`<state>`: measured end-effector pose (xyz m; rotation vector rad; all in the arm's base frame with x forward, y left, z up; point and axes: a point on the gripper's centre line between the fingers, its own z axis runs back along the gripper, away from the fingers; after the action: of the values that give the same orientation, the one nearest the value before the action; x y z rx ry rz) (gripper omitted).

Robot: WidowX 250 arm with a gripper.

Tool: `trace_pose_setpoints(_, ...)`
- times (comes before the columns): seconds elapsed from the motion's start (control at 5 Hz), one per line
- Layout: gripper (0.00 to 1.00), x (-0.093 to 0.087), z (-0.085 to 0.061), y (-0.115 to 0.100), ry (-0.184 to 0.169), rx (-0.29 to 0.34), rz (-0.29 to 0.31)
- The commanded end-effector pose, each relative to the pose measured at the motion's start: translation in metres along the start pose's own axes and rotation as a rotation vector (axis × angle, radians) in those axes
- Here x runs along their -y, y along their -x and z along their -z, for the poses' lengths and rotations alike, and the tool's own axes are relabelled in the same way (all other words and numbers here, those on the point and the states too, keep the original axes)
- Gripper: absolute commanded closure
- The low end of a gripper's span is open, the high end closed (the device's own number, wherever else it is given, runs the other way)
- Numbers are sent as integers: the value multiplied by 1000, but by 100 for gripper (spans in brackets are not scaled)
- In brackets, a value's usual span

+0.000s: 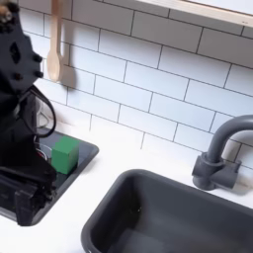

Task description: Reach green block

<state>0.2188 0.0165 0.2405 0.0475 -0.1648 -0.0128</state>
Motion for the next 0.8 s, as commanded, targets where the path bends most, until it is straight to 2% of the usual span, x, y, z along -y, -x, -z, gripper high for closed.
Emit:
trace_pose_setpoints(0.0, 0, -3, 8, -20, 8, -1, -2)
trace_pose_setpoints(0.6, 0, -18, 18, -44, 3, -5, -24)
